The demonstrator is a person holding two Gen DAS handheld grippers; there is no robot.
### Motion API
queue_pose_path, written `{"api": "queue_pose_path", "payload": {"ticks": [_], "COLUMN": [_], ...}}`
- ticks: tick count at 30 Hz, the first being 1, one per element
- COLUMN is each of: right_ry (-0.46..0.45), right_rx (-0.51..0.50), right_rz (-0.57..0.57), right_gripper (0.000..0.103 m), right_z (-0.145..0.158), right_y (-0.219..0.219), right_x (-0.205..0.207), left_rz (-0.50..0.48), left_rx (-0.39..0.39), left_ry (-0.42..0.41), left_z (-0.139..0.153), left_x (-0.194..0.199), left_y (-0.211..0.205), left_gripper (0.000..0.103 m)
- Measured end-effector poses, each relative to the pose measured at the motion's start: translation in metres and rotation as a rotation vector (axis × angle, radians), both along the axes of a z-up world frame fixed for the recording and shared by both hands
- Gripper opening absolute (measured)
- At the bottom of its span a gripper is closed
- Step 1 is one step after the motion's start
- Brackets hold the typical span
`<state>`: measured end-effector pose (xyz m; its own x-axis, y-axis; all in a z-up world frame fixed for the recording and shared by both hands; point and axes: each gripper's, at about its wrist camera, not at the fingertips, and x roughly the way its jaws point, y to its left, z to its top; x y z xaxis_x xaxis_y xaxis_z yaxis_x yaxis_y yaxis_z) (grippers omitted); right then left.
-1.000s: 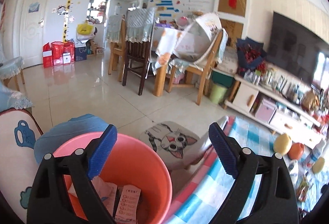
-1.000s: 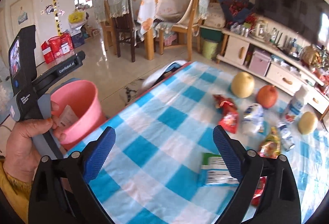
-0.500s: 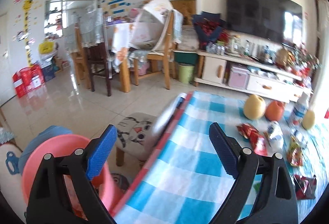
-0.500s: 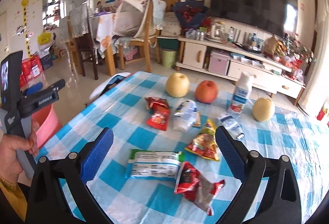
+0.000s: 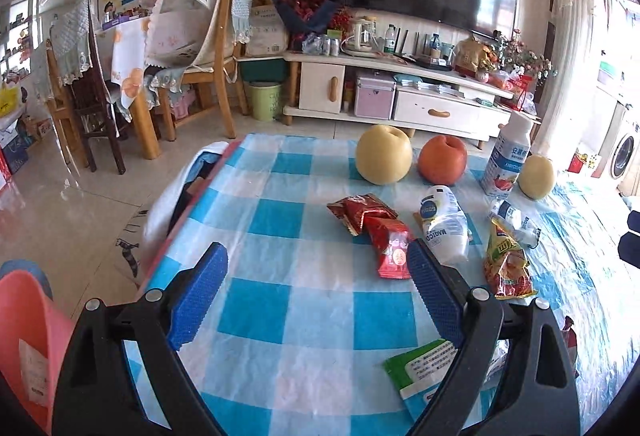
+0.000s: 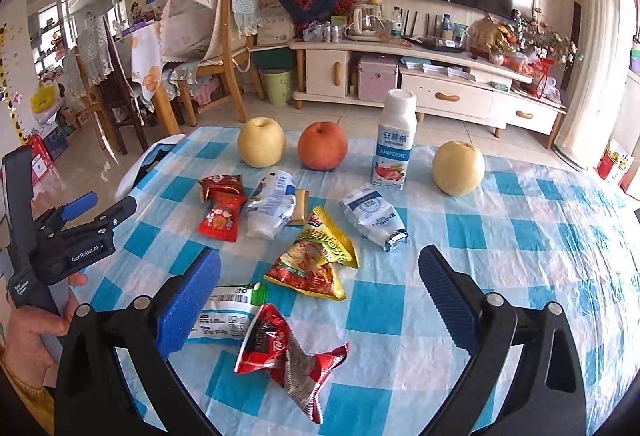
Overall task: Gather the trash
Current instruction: 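Bring both open tools back over the table toward the remaining wrappers, then lower the left tool onto the red snack packets while the right tool grasps the white MAGICDAY pouch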
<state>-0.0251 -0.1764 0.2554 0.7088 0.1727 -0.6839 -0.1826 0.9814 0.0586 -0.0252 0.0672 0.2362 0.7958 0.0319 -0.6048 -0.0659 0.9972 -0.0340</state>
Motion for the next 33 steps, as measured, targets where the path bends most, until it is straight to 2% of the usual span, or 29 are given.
{"api": "queue_pose_path", "payload": {"ticks": [5, 8, 12, 18, 20, 22, 30, 32, 33], "right_ry": [0.005, 0.048, 0.095, 0.16, 0.145, 0.143, 0.173, 0.205, 0.218], "right_rx": [-0.064, -0.006, 0.066, 0.146, 0.129, 0.106, 0.096, 0.106, 0.103], "right_rz": [-0.045, -0.089, -0.136, -0.11, -0.091, -0.078, -0.042, -0.02, -0.006], "right_gripper": [0.098, 0.098, 0.098, 0.097, 0.094, 0.079, 0.078, 0.078, 0.078], "right_z": [-0.014, -0.027, -0.048, -0.07, -0.072, -0.074, -0.092, -0.099, -0.103], "right_y": [-0.015, -0.032, -0.053, -0.058, -0.052, -0.048, -0.047, -0.046, -0.044], "right_x": [0.024, 0.04, 0.062, 0.092, 0.1, 0.111, 0.144, 0.153, 0.156], "left_rz": [-0.013, -0.011, 0.011, 0.022, 0.03, 0.047, 0.068, 0.074, 0.077], "left_rx": [-0.024, -0.054, -0.137, -0.179, -0.196, -0.215, -0.281, -0.289, -0.293], "left_ry": [0.039, 0.073, 0.103, 0.135, 0.134, 0.147, 0.158, 0.178, 0.194], "left_z": [-0.012, -0.022, -0.032, -0.042, -0.043, -0.047, -0.055, -0.059, -0.063], "left_x": [0.033, 0.056, 0.082, 0.114, 0.12, 0.129, 0.155, 0.16, 0.163], "left_y": [-0.019, -0.023, -0.022, -0.021, -0.017, -0.013, -0.001, 0.0, 0.001], "left_gripper": [0.091, 0.091, 0.091, 0.091, 0.091, 0.091, 0.09, 0.083, 0.074]}}
